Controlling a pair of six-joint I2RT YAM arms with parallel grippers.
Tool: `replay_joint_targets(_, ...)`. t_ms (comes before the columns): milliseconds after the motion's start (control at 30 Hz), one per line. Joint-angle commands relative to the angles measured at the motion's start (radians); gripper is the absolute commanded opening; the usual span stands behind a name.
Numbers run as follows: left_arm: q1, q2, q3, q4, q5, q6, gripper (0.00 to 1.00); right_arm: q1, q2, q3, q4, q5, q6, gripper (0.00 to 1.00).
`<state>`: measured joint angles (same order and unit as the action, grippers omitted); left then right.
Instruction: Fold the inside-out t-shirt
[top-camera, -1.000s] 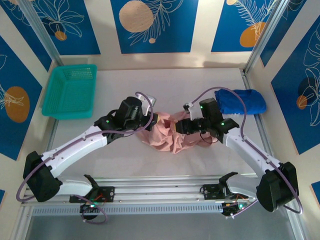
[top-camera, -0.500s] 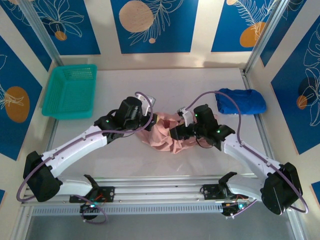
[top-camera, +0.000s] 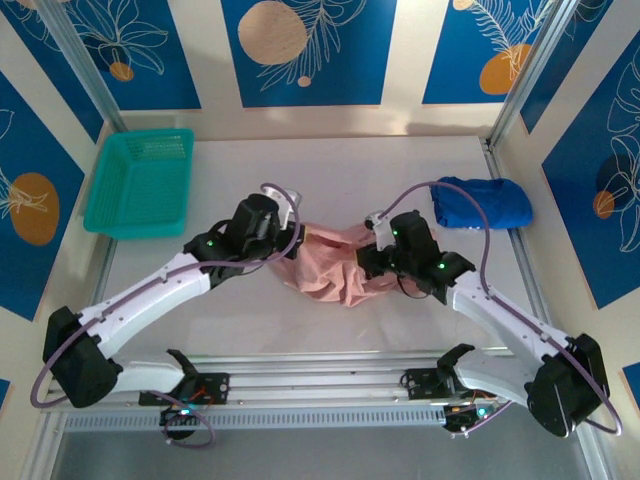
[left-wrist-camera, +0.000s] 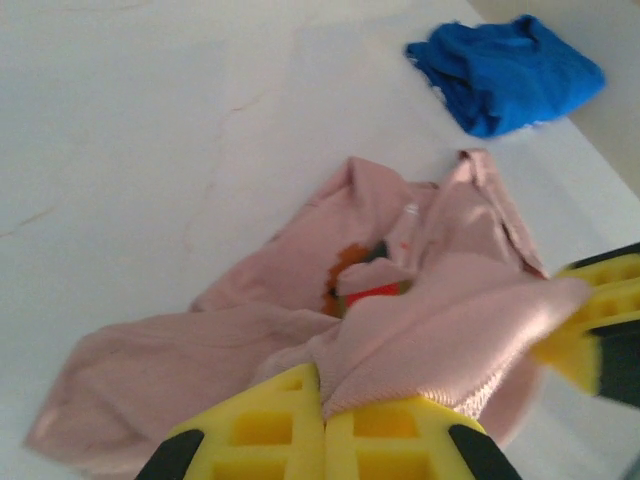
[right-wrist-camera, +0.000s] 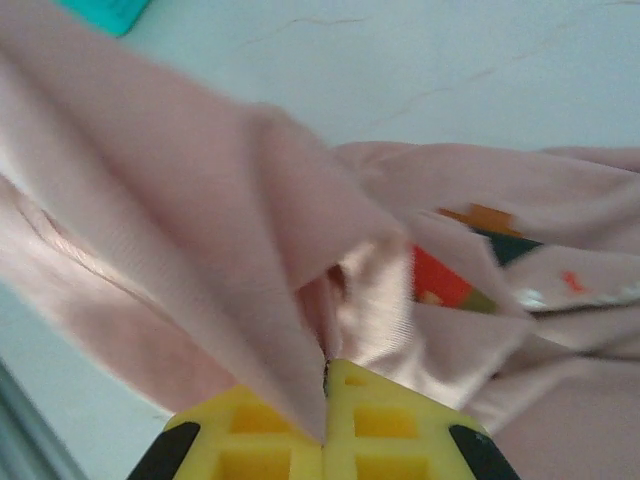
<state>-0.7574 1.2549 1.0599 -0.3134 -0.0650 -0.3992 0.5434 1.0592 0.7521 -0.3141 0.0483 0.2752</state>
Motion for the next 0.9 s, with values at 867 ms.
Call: replay_joint_targets(867, -0.091, -0.111, -0.527, 0.185, 0.195, -0.158, 0.22, 0.103, -0.039, -0.140, -0.319, 0.077, 0.399, 0.19)
